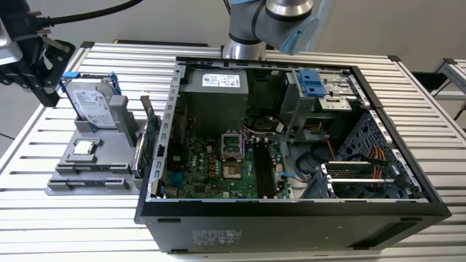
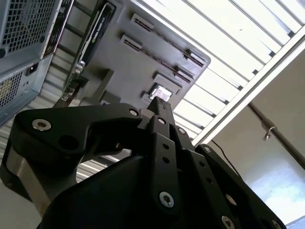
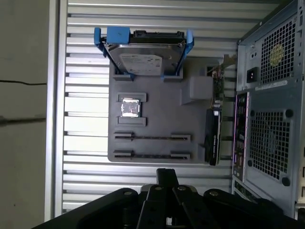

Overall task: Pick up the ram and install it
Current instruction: 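Reach for the ram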

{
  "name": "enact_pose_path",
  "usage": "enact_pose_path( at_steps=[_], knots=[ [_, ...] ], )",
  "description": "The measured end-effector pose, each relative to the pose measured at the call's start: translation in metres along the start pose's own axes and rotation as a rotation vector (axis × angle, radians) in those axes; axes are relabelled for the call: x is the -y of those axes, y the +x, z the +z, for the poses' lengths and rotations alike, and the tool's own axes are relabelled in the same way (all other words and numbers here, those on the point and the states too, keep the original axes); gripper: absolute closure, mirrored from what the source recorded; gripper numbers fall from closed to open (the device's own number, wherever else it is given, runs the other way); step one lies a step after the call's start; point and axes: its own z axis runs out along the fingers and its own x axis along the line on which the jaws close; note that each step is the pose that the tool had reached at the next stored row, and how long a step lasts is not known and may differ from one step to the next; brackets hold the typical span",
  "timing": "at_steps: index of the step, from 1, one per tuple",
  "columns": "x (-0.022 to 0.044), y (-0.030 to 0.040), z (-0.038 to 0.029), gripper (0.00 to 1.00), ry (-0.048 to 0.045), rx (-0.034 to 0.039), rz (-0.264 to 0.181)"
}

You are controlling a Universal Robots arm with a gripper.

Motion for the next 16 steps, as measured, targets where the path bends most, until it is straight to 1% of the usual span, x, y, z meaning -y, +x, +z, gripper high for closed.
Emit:
enact_pose_path(
  at_steps=[5, 8, 10, 16],
  knots=[
    [0.0044, 0.0001, -0.0001, 1.0, -0.0001, -0.0002, 0.0],
    [0.0052, 0.0001, -0.0002, 1.0, -0.0001, -0.0003, 0.0],
    [0.0076, 0.0001, -0.0001, 1.0, 0.0, -0.0002, 0.0],
    [0.0076, 0.0001, -0.0001, 1.0, -0.0001, -0.0003, 0.0]
  ],
)
